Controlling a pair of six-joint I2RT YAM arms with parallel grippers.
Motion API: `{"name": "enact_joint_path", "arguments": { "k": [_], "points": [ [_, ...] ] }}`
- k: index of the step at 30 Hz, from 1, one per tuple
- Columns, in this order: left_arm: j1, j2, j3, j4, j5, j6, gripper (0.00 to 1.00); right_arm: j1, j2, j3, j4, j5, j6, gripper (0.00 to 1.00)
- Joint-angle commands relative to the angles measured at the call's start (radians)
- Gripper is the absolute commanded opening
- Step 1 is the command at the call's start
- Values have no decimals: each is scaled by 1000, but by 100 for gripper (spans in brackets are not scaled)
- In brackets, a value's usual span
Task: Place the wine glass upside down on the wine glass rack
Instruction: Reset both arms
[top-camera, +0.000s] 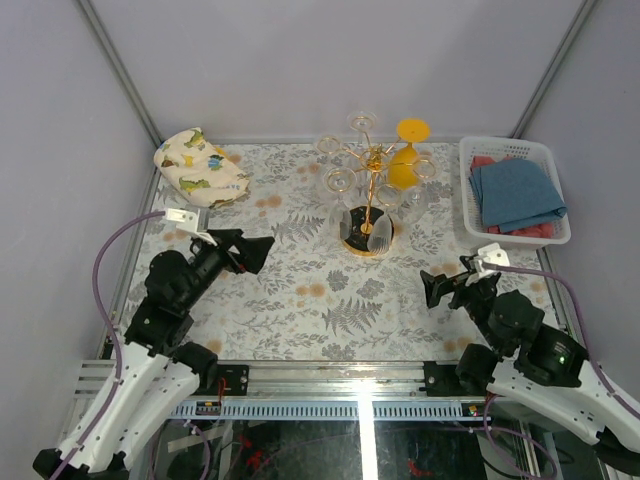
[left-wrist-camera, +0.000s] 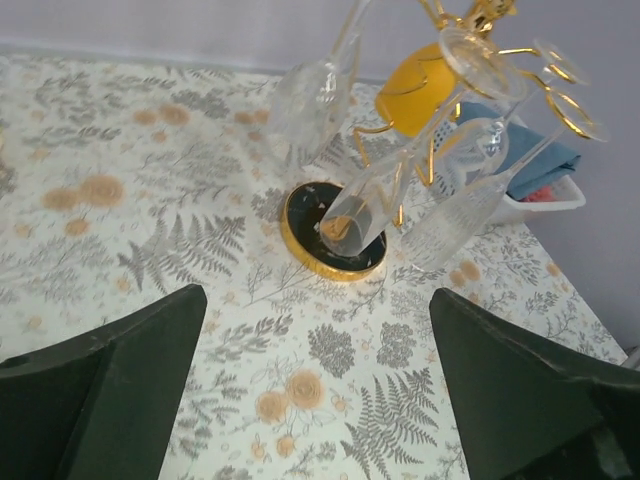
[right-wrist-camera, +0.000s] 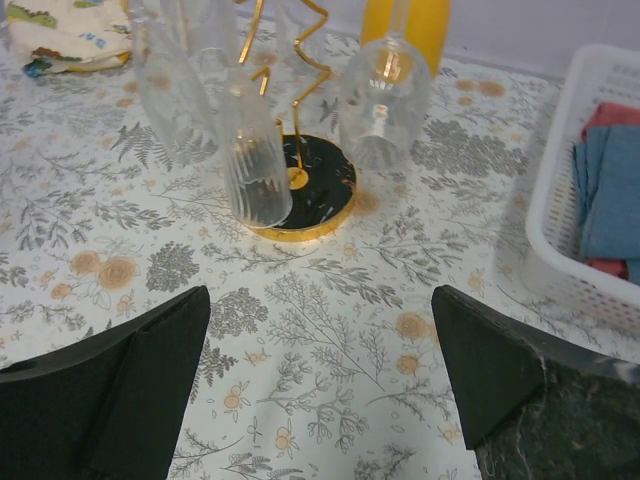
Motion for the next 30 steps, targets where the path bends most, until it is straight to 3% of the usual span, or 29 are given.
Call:
{"name": "enact_joint_path", "arguments": {
  "k": [1, 10, 30],
  "points": [
    [3, -50, 85, -232, -67, 37, 100, -2, -62, 20, -41, 159, 92, 99],
    [3, -91, 132, -380, -101, 48, 100, -2, -188, 6, -71, 242, 120, 100],
    [2, -108, 108, -343, -68, 78, 100, -3, -186, 12, -83, 246, 134, 99]
  ]
}}
